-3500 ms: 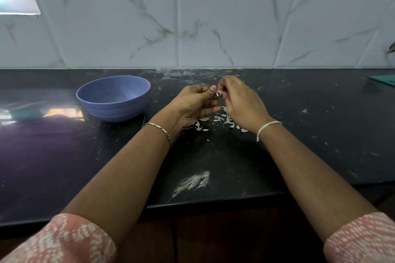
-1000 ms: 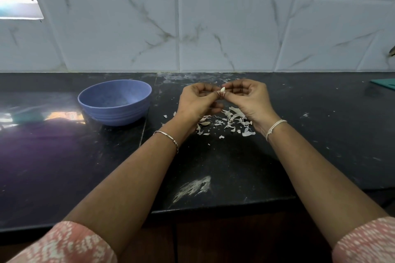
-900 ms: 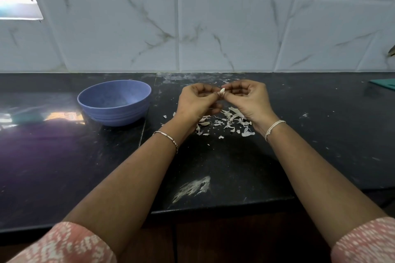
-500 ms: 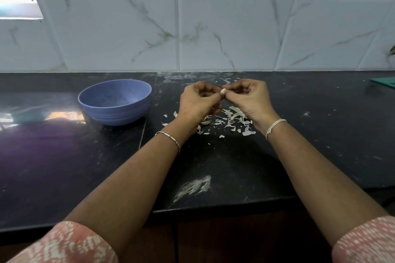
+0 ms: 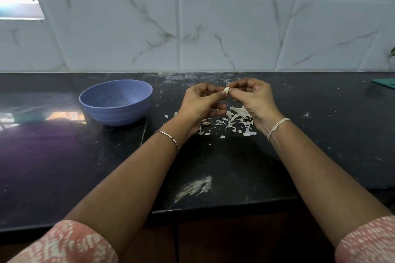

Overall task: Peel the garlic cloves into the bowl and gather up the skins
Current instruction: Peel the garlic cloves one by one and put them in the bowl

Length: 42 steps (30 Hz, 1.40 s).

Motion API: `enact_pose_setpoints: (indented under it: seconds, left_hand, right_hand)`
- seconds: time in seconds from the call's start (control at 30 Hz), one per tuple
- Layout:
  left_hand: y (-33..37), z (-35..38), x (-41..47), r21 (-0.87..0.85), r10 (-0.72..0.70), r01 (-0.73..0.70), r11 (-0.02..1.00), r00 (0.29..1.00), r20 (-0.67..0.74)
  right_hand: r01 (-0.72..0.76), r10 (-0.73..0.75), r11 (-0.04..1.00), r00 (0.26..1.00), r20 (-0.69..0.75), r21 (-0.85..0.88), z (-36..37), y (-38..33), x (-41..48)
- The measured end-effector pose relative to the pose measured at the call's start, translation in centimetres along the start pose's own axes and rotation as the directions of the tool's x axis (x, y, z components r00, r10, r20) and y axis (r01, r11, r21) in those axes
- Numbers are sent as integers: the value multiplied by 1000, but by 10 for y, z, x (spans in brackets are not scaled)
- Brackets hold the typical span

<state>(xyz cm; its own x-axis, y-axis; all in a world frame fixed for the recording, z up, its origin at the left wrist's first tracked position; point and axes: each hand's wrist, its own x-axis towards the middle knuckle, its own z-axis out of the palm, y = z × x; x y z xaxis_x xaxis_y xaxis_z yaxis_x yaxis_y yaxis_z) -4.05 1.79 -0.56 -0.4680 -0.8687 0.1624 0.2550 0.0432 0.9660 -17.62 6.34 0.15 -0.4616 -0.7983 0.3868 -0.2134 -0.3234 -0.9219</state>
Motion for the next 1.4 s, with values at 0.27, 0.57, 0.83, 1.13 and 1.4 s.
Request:
enact_pose_setpoints:
  seconds: [0.27,0.57,0.83,1.13,1.4]
  left_hand:
    - [5,-2,2,-175,-140,144,974,990,36]
    - [4,-1,0,-70,-102,105,992,994,48]
    - [-2,-2,6,-6,-58,58,998,998,-32]
    - [1,-6,6,-132,-141,142,981,990,17]
    - [1,-6,8,-121,-156,155,980,988,3]
  right_hand:
    - [-17,16,999,1000,22,37,1,-1,-2]
    - [55,-55,997,998,-3,-47,2,1,-1]
    - [103,-102,989,995,19,-104,2,3,0]
    - [166,-174,805,984,40,-569,-11,13,9]
    - [126,-136,911,991,2,-392,-8,7,6]
